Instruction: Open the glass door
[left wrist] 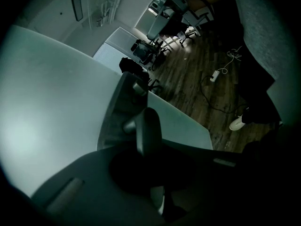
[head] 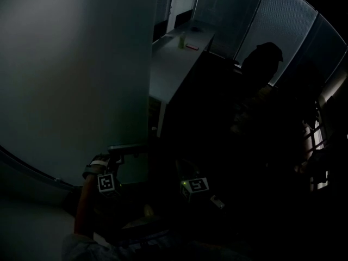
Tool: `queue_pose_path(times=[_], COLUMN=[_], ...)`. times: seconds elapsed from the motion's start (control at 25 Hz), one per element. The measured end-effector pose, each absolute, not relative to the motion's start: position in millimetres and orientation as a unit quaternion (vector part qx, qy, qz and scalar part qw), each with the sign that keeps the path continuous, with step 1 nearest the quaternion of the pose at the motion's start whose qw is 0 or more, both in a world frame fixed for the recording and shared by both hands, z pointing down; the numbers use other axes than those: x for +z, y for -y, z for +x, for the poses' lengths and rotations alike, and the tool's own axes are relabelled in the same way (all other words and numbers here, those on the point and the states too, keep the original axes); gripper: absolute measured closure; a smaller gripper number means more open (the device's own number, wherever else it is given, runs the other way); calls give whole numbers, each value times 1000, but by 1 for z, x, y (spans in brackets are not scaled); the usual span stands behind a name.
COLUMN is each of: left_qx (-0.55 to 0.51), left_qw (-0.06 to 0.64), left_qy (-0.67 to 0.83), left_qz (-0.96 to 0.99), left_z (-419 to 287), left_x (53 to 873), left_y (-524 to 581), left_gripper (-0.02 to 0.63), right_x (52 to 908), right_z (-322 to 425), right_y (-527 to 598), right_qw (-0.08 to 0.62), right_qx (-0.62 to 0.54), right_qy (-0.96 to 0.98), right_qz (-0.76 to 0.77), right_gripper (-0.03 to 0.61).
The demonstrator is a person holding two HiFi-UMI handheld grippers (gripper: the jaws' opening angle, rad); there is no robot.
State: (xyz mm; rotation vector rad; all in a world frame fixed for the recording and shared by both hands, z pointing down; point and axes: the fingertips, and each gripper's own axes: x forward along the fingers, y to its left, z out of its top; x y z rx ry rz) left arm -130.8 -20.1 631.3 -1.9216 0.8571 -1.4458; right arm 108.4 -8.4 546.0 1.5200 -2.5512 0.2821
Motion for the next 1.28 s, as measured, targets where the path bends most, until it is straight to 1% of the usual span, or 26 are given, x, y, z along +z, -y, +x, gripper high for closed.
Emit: queue_pose_path(times=[0.64, 1.28], left_qx=[-533, -526], left_qw=[304, 312], left_qy=[-300, -283], left_qz=[-730, -739], left_z=[-127, -124], left_x=[633, 636], left_y=[0, -41], left_gripper=[614, 612], right_x=[546, 555], right_z=[108, 106], right_y=[-12, -58], right_qw=[80, 83], right_qx=[102, 109], right_qy=[846, 846], right_qz=[517, 515], right_gripper=[575, 575])
